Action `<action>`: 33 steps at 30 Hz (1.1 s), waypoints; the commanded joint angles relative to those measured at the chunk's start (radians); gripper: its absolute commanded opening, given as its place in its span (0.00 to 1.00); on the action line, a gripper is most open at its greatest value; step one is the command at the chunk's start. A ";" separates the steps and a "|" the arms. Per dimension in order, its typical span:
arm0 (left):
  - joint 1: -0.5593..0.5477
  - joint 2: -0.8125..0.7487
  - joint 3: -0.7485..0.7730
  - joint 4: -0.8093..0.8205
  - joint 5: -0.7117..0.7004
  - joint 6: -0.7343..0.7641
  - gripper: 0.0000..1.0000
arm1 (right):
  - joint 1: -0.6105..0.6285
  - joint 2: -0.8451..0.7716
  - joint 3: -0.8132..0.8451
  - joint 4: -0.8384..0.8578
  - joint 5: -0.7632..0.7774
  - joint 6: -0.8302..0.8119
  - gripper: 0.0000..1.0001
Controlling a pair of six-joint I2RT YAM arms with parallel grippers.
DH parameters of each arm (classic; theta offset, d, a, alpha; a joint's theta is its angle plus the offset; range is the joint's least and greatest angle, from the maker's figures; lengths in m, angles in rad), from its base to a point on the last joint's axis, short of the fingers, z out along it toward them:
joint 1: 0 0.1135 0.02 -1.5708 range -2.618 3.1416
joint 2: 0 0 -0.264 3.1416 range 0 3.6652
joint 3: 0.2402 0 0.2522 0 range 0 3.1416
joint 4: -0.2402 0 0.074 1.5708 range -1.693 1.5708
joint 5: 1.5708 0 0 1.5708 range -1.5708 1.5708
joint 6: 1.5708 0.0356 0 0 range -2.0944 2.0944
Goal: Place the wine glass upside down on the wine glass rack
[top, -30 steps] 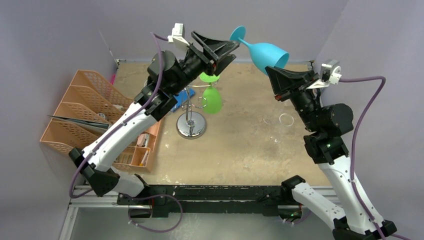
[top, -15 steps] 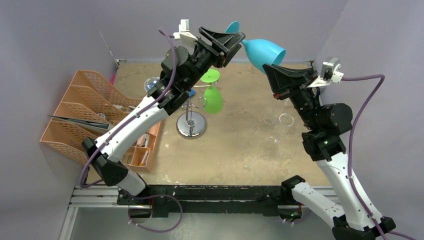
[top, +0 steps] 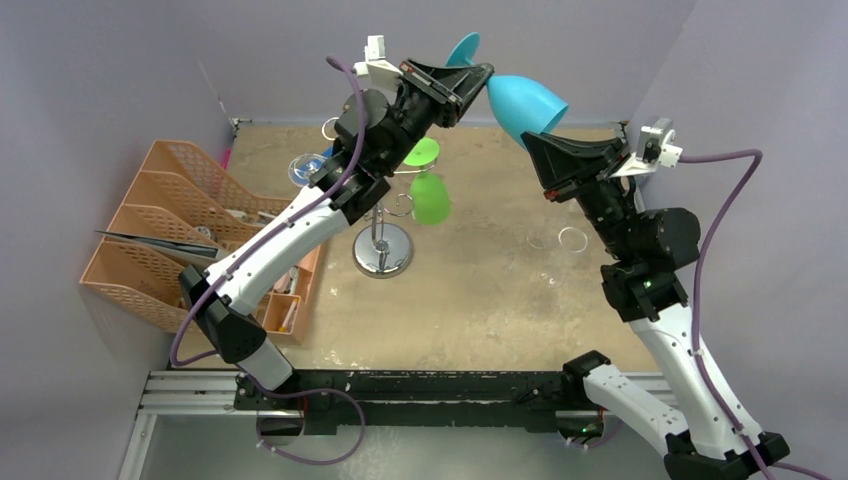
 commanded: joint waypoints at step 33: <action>0.022 -0.286 -0.110 -0.188 0.534 0.731 0.00 | 0.001 -0.253 0.043 -0.527 -0.084 -0.049 0.85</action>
